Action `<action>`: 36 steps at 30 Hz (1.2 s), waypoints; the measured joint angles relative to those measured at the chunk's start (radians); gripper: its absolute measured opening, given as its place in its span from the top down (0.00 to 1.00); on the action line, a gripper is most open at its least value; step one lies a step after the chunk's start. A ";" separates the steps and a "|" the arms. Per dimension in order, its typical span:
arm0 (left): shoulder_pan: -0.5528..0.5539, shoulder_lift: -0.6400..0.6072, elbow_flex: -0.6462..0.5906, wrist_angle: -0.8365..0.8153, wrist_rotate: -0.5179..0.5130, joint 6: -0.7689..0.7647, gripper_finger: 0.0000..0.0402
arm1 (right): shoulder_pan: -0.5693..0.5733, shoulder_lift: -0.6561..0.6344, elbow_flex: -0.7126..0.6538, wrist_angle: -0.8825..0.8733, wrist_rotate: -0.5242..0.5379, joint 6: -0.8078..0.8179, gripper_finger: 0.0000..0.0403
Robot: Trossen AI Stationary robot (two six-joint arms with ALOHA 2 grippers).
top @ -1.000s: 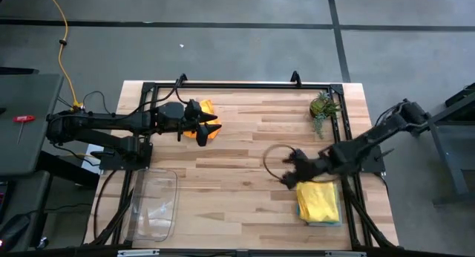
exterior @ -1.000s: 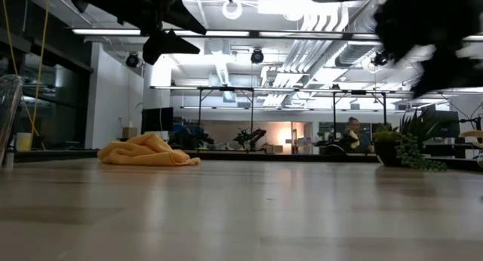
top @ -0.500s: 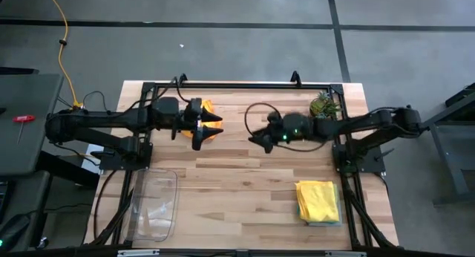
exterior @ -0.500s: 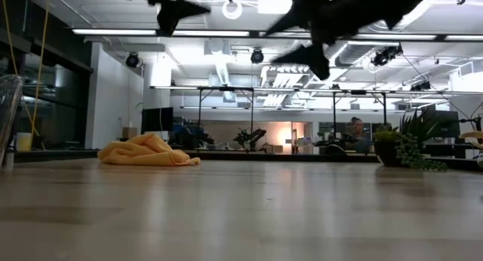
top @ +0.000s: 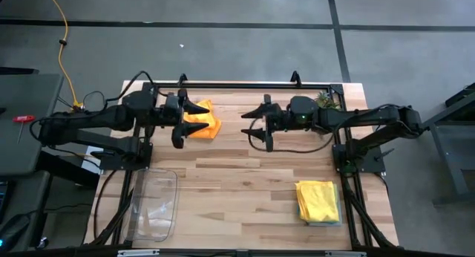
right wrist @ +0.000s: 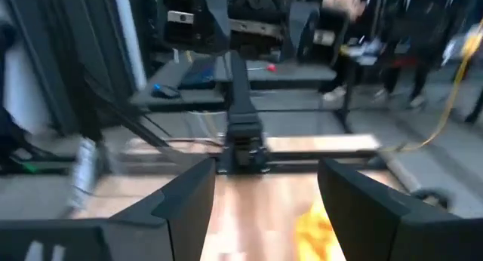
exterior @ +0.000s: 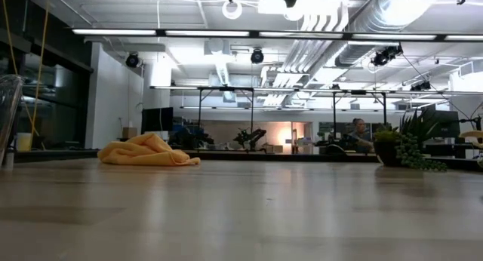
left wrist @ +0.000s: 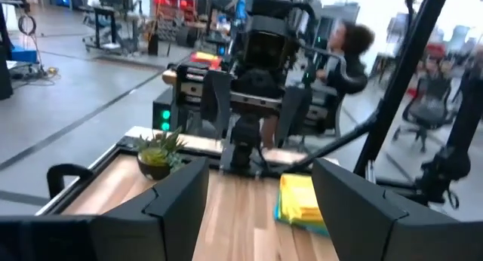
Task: Fold microfiber towels
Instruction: Fold the orange microfiber cloth
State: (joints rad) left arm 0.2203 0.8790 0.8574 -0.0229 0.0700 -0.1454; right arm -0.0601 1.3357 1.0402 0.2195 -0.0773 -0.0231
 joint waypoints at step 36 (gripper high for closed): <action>0.076 0.084 -0.130 -0.126 -0.244 -0.225 0.43 | 0.008 0.000 0.001 -0.077 0.101 -0.080 0.44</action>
State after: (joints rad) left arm 0.2958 0.9626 0.7274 -0.1484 -0.1744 -0.3708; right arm -0.0525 1.3357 1.0416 0.1421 0.0235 -0.1028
